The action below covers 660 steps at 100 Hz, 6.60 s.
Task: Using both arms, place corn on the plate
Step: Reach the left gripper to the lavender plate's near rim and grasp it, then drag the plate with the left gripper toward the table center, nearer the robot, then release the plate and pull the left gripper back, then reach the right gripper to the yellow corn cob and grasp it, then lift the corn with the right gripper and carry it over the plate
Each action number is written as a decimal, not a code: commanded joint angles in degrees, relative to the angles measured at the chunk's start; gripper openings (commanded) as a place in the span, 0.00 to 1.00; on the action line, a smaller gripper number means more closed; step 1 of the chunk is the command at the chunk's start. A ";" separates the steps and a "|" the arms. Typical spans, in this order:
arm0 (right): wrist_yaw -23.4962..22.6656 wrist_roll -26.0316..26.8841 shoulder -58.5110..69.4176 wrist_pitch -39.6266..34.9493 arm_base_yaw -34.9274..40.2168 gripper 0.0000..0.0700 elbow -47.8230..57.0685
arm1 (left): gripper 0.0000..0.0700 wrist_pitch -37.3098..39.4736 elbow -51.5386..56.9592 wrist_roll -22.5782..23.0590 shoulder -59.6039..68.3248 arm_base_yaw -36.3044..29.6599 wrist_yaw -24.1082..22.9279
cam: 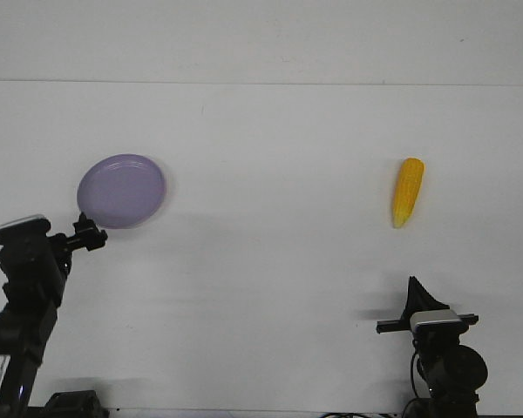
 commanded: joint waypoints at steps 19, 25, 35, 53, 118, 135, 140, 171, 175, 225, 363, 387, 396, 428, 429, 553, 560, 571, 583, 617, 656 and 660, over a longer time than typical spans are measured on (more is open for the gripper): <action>0.02 -0.20 0.04 0.59 0.07 0.02 -0.17 | 0.70 -0.04 12.61 -0.42 26.51 11.21 15.52; 0.02 -0.20 0.04 0.59 0.07 0.02 -0.17 | 0.69 -0.68 16.11 -0.37 32.44 12.41 17.49; 0.02 -0.20 0.04 0.59 0.07 0.02 -0.17 | 0.64 -1.77 21.27 -0.35 40.68 13.22 19.26; 0.02 -0.20 0.04 0.59 0.07 0.02 -0.17 | 0.64 -1.64 26.82 -0.35 50.40 13.07 20.57; 0.02 -0.20 0.04 0.59 0.07 0.02 -0.17 | 0.17 1.88 27.56 -0.39 57.72 11.39 20.57; 0.02 -0.20 0.04 0.59 0.07 0.02 -0.17 | 0.01 1.97 27.56 -0.33 57.64 11.10 20.59; 0.02 -0.20 0.04 0.59 0.07 0.02 -0.17 | 0.01 1.64 27.61 -0.33 57.42 11.10 20.65; 0.02 -0.20 0.04 0.59 0.07 0.02 -0.17 | 0.01 -1.62 27.61 -0.83 45.81 11.10 28.65; 0.02 -0.20 0.04 0.59 0.07 0.02 -0.17 | 0.01 -2.43 27.61 -1.25 42.97 10.95 30.01; 0.02 -0.20 0.04 0.59 0.04 0.02 -0.17 | 0.01 -15.15 18.97 -1.86 12.68 -7.28 31.89; 0.02 -0.20 0.04 0.59 0.04 0.02 -0.17 | 0.72 6.88 -6.58 -10.38 20.61 -38.38 18.10; 0.02 -0.20 0.04 0.59 0.04 0.02 -0.17 | 0.72 3.37 -6.60 -8.83 0.42 -38.38 9.90; 0.04 -0.50 0.04 0.63 0.04 0.02 -0.17 | 0.72 -0.66 -6.78 -8.33 -8.37 -38.38 5.88; -0.04 -0.11 0.04 0.61 0.04 0.02 -0.17 | 0.72 -16.22 -8.20 -5.66 -29.29 -38.38 1.81; -0.09 0.15 0.04 0.55 0.04 0.02 -0.17 | 0.72 -16.59 -8.26 -5.66 -29.57 -38.38 1.84; 7.63 11.74 89.18 -25.38 -2.29 0.87 72.19 | 0.72 -16.48 -9.07 -4.74 -31.06 -38.38 1.90; 7.58 11.82 96.19 -27.02 -2.84 0.86 77.13 | 0.72 -16.50 -9.07 -4.74 -31.06 -38.38 1.90; 7.56 11.93 104.28 -28.63 -3.04 0.86 82.58 | 0.72 -16.50 -9.07 -4.74 -31.06 -38.38 1.90; 7.67 12.28 109.94 -28.55 -3.04 0.86 85.55 | 0.72 -16.50 -9.07 -4.74 -31.06 -38.38 1.90; 11.04 12.26 113.59 -26.73 -3.04 0.27 86.16 | 0.72 -16.55 -9.07 -4.76 -31.06 -38.38 1.90; 7.69 9.94 104.52 -30.91 -3.02 0.19 86.16 | 0.72 -16.50 -9.07 -4.74 -31.06 -38.38 1.90; 6.75 9.53 102.16 -31.71 -2.97 0.19 86.14 | 0.72 -16.50 -9.07 -4.74 -31.06 -38.38 1.90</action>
